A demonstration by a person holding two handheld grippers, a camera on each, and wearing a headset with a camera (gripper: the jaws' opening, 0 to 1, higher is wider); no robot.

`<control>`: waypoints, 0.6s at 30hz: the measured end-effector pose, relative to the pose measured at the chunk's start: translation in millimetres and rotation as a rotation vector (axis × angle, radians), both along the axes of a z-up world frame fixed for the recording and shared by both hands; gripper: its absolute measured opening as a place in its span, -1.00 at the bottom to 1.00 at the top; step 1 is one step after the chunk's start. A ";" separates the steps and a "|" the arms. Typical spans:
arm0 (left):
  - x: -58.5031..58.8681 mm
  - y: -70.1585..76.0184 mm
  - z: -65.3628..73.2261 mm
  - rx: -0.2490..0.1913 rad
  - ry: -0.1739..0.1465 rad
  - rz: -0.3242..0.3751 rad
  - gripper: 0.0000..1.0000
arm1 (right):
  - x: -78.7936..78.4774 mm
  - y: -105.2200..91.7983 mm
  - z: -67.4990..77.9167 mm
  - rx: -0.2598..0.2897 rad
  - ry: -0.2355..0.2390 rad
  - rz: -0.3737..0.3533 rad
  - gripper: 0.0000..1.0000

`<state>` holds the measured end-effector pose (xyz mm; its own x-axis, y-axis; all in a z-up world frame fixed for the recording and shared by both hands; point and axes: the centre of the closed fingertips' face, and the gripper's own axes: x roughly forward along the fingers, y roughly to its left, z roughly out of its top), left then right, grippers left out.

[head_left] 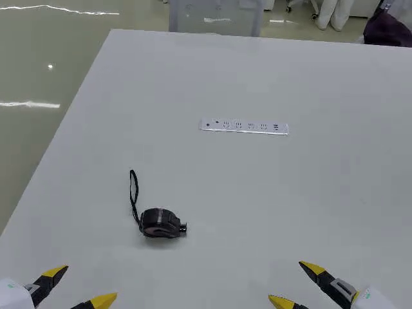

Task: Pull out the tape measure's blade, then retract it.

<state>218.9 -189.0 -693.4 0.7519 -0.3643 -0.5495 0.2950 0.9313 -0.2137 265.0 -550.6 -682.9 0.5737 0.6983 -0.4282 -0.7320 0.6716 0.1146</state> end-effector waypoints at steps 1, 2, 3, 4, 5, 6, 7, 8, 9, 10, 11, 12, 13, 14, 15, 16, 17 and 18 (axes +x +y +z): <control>-0.1 -0.6 0.0 0.000 0.000 -0.001 0.53 | -0.6 -0.7 -0.7 -0.002 0.007 -0.003 0.22; -0.1 -1.4 0.2 0.000 -0.001 -0.002 0.53 | -0.9 -0.9 -1.0 0.000 0.012 -0.006 0.23; -0.1 -2.4 0.2 -0.002 -0.001 -0.004 0.53 | -1.4 -1.1 -1.2 -0.002 0.013 -0.007 0.23; -0.2 -3.2 0.1 -0.001 -0.001 -0.006 0.53 | -1.8 -1.1 -1.1 -0.003 0.011 -0.006 0.24; -0.2 -3.6 -0.1 0.001 -0.002 -0.008 0.54 | -2.2 -1.2 -1.1 -0.003 0.012 -0.007 0.24; -0.2 -4.3 -0.1 0.001 -0.002 -0.008 0.54 | -2.5 -1.2 -1.1 -0.002 0.013 -0.007 0.25; -0.1 -4.7 -0.1 0.000 -0.002 -0.007 0.54 | -2.6 -1.3 -1.2 -0.003 0.013 -0.007 0.25; -0.1 -4.5 -0.3 -0.003 -0.001 -0.005 0.54 | -2.7 -1.4 -1.4 -0.004 0.014 -0.007 0.25; 0.0 -4.4 -0.4 -0.005 -0.001 -0.003 0.54 | -2.9 -1.2 -1.4 -0.004 0.014 -0.007 0.25; -0.2 -4.7 0.1 -0.005 -0.001 -0.003 0.54 | -3.1 -0.9 -1.3 -0.003 0.014 -0.008 0.25; -0.1 -4.8 0.2 -0.005 -0.001 -0.003 0.54 | -3.0 -0.9 -1.1 -0.001 0.014 -0.008 0.25; -0.3 -4.6 -0.1 -0.004 0.000 -0.003 0.54 | -3.0 -0.8 -1.0 0.000 0.014 -0.009 0.25; -0.1 -4.6 0.0 -0.003 -0.001 -0.005 0.54 | -3.2 -0.4 -1.0 0.002 0.014 -0.008 0.25; -0.1 -4.6 0.2 -0.001 -0.001 -0.005 0.54 | -3.4 -0.2 -1.1 0.002 0.015 -0.008 0.25; 0.2 -4.2 0.4 -0.002 -0.001 -0.004 0.54 | -3.5 0.2 -1.6 0.001 0.015 -0.007 0.25; 0.4 -3.7 0.4 -0.004 -0.001 -0.002 0.54 | -3.5 0.4 -1.7 0.002 0.015 -0.007 0.25; 0.8 -2.9 0.9 -0.006 -0.003 0.001 0.54 | -3.5 0.5 -1.9 0.002 0.017 -0.007 0.25; 1.3 -1.4 1.6 -0.007 -0.005 0.004 0.54 | -3.5 0.7 -2.1 0.002 0.017 -0.007 0.25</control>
<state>220.2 -190.3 -691.8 0.7561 -0.3647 -0.5434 0.2923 0.9311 -0.2183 261.5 -549.9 -685.0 0.5716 0.6947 -0.4367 -0.7250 0.6768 0.1278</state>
